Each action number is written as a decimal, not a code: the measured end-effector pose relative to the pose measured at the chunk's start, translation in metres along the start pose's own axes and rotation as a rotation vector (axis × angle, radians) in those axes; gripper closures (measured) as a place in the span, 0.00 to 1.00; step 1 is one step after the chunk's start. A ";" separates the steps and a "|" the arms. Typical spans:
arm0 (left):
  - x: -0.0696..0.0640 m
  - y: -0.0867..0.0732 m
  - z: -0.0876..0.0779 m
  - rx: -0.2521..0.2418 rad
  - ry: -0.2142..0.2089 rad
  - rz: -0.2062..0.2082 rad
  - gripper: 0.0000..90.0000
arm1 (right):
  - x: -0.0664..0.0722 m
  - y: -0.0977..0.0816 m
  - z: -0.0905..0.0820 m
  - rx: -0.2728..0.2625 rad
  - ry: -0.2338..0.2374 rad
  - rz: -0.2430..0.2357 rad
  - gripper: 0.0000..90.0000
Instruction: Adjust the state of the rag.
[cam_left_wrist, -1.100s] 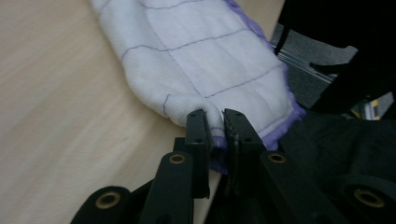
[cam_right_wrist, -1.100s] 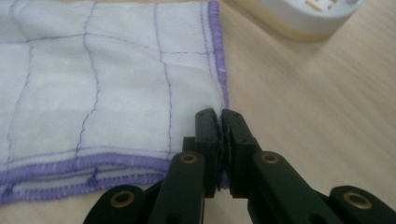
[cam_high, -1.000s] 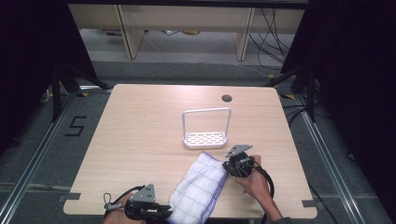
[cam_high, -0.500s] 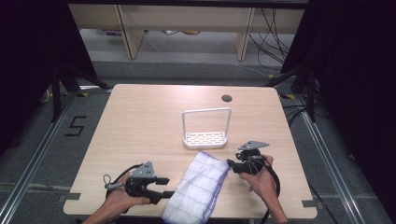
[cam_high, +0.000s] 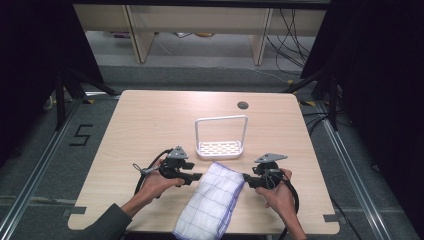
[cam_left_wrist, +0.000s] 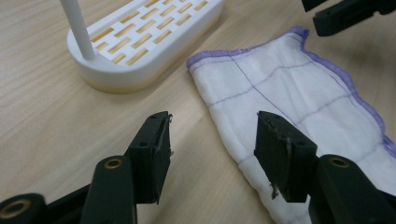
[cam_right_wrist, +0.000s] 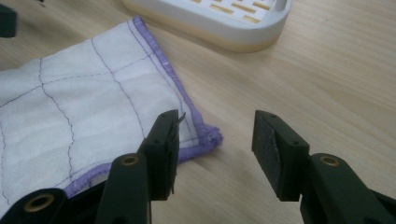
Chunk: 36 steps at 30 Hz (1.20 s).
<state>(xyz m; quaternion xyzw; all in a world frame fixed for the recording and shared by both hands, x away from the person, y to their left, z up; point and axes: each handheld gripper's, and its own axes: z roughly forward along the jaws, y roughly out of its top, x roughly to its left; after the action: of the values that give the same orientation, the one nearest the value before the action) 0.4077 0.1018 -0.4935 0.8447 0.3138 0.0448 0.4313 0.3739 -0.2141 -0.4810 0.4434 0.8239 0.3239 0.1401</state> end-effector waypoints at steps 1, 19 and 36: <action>0.000 0.001 0.003 0.005 0.001 -0.008 0.50 | 0.001 0.001 0.001 0.005 0.011 0.009 0.58; -0.003 0.019 0.046 0.055 0.000 0.033 0.55 | 0.009 0.001 0.011 0.022 0.019 0.024 0.59; -0.007 0.023 0.059 0.083 0.007 0.089 0.61 | 0.010 0.000 0.015 0.059 0.022 0.029 0.55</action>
<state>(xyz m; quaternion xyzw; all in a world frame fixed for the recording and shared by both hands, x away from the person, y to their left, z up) 0.4341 0.0468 -0.5110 0.8748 0.2792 0.0537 0.3922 0.3767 -0.1998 -0.4918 0.4556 0.8281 0.3062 0.1132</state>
